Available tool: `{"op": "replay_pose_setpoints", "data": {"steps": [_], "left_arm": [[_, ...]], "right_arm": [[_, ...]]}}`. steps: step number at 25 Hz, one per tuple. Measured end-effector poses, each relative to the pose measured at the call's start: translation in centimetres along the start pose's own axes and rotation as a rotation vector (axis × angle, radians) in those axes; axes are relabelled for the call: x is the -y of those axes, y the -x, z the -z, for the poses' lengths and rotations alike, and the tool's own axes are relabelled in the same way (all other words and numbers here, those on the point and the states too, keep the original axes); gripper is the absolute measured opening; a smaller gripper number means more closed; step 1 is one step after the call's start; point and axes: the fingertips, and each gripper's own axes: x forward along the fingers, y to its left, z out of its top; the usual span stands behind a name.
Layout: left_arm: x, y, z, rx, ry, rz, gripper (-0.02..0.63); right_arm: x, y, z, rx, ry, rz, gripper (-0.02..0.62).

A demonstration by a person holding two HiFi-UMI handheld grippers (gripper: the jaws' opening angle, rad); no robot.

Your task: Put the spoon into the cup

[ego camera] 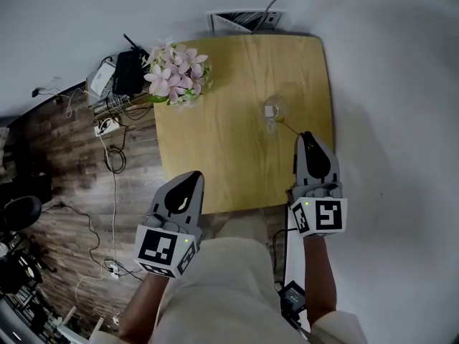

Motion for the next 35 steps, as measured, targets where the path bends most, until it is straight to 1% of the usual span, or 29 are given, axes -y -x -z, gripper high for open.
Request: {"op": "replay_pose_setpoints", "data": {"steps": [9,17,21,25,28,31,35], "left_arm": [[-0.7,-3.1,0.8,-0.023,0.011,-0.014,0.011],[-0.4,-5.7,1.9,-0.039,0.035,-0.005,0.011],[-0.2,-6.1,2.5,-0.050,0.040,0.003,0.011],[-0.4,-6.2,2.6,-0.051,0.044,-0.006,0.011],[-0.7,-6.3,2.6,-0.051,0.052,-0.011,0.011],[-1.0,-6.3,2.6,-0.048,0.046,-0.015,0.011],[-1.2,-5.9,2.6,-0.047,0.049,-0.021,0.011]], "right_arm": [[1.1,-3.8,3.3,-0.034,-0.022,-0.014,0.054],[1.7,-6.4,6.0,-0.075,-0.036,-0.028,0.054],[1.8,-7.3,7.1,-0.098,-0.032,-0.035,0.054],[2.0,-7.9,7.8,-0.109,-0.038,-0.034,0.054],[2.0,-8.5,8.3,-0.125,-0.020,-0.037,0.054],[1.9,-8.9,8.5,-0.129,-0.007,-0.041,0.055],[1.5,-8.8,8.4,-0.125,-0.023,-0.054,0.057]]}}
